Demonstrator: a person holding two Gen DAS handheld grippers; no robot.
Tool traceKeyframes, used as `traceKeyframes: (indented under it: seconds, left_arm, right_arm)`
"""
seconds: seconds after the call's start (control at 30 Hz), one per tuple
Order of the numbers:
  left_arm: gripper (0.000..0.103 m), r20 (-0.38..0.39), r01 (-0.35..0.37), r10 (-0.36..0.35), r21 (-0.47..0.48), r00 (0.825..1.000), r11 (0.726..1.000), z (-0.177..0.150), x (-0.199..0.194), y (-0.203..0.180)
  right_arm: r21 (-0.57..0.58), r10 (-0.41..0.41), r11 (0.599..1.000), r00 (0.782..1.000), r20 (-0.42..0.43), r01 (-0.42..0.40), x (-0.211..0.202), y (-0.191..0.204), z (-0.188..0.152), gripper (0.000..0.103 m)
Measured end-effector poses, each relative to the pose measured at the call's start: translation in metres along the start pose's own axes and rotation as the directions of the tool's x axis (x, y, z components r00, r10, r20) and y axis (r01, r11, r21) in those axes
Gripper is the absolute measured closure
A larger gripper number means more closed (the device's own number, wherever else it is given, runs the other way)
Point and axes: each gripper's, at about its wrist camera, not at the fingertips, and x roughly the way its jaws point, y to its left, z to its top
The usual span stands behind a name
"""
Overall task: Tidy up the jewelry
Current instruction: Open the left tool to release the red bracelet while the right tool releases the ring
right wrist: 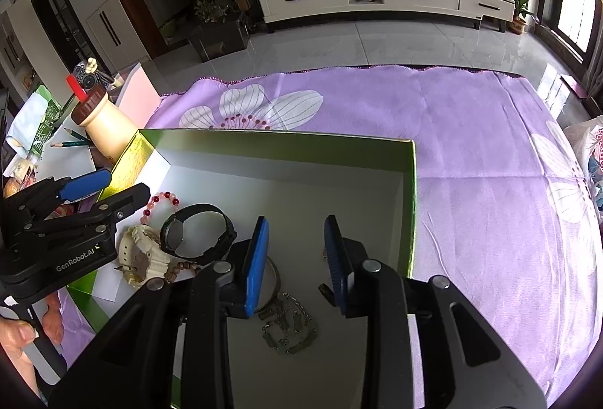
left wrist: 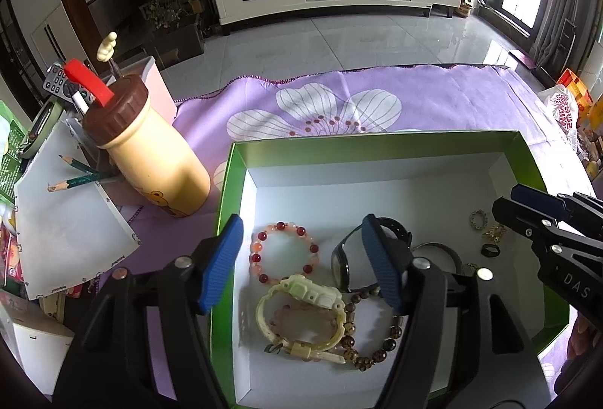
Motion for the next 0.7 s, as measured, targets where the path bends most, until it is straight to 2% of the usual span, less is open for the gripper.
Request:
traceKeyframes:
  seconds: [0.3, 0.7]
  left_arm:
    - [0.022, 0.009, -0.006, 0.006, -0.007, 1.000, 1.000, -0.002, -0.011, 0.000]
    - [0.012, 0.043, -0.011, 0.011, -0.011, 0.999, 1.000, -0.005, -0.033, 0.001]
  right_arm:
    - [0.008, -0.008, 1.000, 1.000, 0.020, 0.008, -0.012, 0.000, -0.003, 0.052]
    - [0.009, -0.032, 0.999, 0.998, 0.055, 0.032, -0.035, 0.002, -0.005, 0.030]
